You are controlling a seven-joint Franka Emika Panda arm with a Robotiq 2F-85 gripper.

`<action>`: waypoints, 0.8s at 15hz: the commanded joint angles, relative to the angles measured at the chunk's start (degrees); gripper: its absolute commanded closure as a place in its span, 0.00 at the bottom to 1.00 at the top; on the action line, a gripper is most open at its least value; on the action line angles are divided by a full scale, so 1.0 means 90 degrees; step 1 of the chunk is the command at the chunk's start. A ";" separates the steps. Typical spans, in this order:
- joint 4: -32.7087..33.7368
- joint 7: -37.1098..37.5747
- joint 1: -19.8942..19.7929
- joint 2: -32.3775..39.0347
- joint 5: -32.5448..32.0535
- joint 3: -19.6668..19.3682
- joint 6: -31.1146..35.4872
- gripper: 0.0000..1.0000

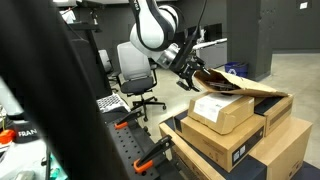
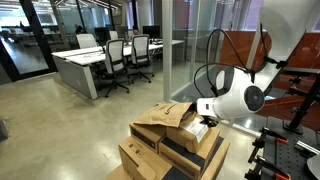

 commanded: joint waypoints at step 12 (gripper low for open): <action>0.0006 0.0140 -0.0094 0.0035 -0.0037 0.0061 0.0016 0.00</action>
